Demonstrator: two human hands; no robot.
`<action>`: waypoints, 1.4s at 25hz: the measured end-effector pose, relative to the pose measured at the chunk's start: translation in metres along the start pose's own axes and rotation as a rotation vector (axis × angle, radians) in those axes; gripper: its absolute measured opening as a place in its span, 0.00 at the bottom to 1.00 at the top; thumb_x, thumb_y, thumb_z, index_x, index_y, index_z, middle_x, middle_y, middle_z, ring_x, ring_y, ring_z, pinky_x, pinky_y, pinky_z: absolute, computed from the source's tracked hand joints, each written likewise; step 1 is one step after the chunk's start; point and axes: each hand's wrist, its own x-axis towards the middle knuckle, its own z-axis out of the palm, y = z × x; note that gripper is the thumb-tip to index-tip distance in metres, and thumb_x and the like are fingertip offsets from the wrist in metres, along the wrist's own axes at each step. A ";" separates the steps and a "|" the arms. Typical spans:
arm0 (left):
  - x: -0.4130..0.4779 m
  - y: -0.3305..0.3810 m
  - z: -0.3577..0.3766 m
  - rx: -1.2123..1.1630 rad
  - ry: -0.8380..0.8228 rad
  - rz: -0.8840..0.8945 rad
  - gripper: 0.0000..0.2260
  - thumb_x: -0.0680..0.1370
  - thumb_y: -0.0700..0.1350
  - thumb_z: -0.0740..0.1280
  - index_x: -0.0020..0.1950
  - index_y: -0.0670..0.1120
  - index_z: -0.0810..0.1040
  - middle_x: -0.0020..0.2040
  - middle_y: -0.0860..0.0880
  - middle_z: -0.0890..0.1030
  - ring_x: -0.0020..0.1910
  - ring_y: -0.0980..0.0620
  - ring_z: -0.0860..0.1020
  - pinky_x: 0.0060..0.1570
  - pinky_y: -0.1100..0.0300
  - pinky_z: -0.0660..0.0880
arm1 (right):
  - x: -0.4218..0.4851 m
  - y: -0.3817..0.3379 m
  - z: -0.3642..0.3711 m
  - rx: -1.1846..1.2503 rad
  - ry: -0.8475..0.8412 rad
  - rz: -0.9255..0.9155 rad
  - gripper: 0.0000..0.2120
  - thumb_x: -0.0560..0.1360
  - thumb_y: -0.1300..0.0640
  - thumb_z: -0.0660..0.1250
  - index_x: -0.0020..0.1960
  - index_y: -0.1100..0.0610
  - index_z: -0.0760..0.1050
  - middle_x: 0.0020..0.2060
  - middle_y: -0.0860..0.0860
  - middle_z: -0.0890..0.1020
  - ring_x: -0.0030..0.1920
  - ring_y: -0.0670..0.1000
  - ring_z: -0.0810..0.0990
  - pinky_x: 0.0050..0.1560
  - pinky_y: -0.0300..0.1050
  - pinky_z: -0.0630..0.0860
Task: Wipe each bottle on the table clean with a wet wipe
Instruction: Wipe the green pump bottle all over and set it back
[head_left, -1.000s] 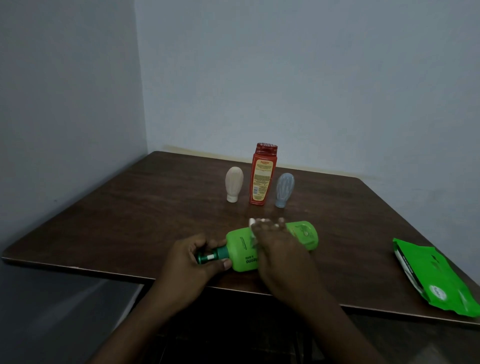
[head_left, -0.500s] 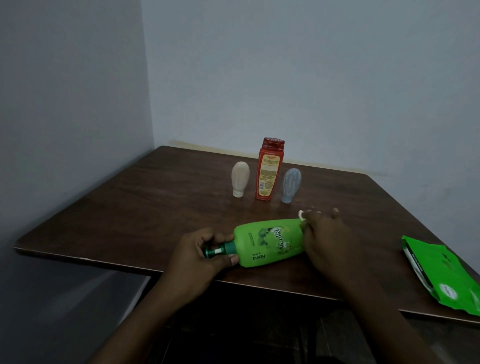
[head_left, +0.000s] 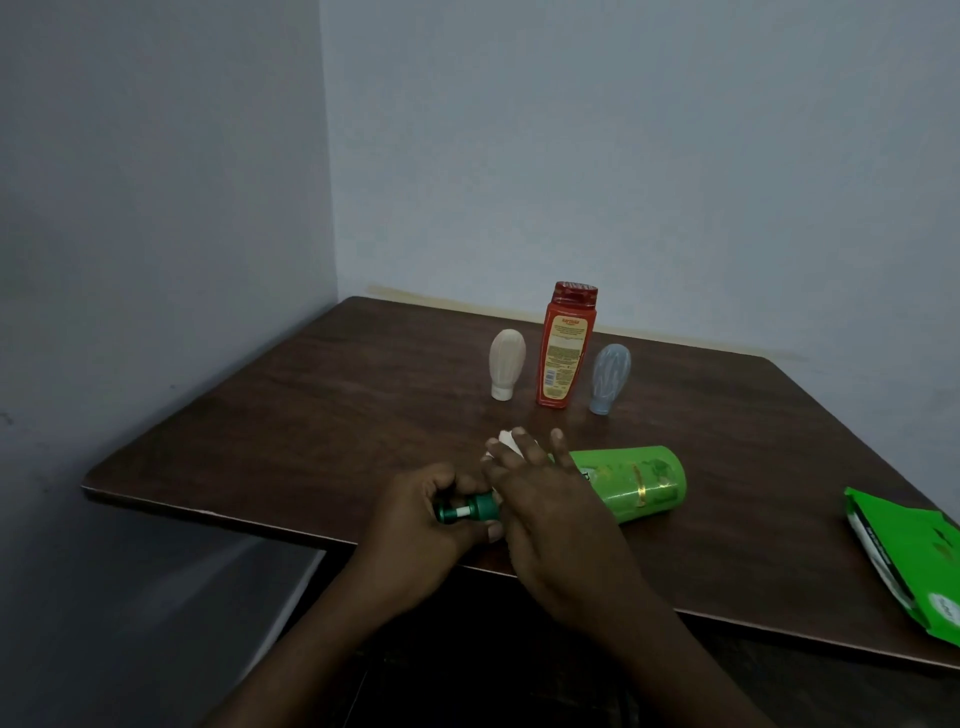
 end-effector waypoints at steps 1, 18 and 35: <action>0.000 -0.001 0.000 0.000 0.006 0.002 0.18 0.67 0.30 0.80 0.37 0.54 0.84 0.39 0.52 0.86 0.39 0.58 0.84 0.40 0.64 0.79 | -0.008 -0.001 0.003 -0.024 0.016 -0.016 0.24 0.77 0.58 0.56 0.73 0.58 0.70 0.73 0.51 0.70 0.77 0.52 0.61 0.78 0.53 0.51; 0.000 -0.002 0.002 0.055 0.028 0.010 0.13 0.67 0.31 0.81 0.40 0.48 0.84 0.40 0.54 0.88 0.37 0.62 0.83 0.38 0.66 0.78 | 0.002 0.005 -0.002 -0.040 -0.019 0.122 0.27 0.75 0.55 0.52 0.72 0.58 0.71 0.71 0.53 0.74 0.73 0.52 0.69 0.77 0.48 0.54; 0.002 -0.008 0.002 0.063 0.041 0.011 0.11 0.67 0.30 0.80 0.41 0.43 0.84 0.41 0.51 0.88 0.38 0.59 0.84 0.38 0.66 0.79 | -0.001 -0.009 -0.002 0.048 0.004 0.135 0.25 0.77 0.55 0.53 0.71 0.58 0.71 0.71 0.53 0.73 0.74 0.51 0.66 0.78 0.48 0.50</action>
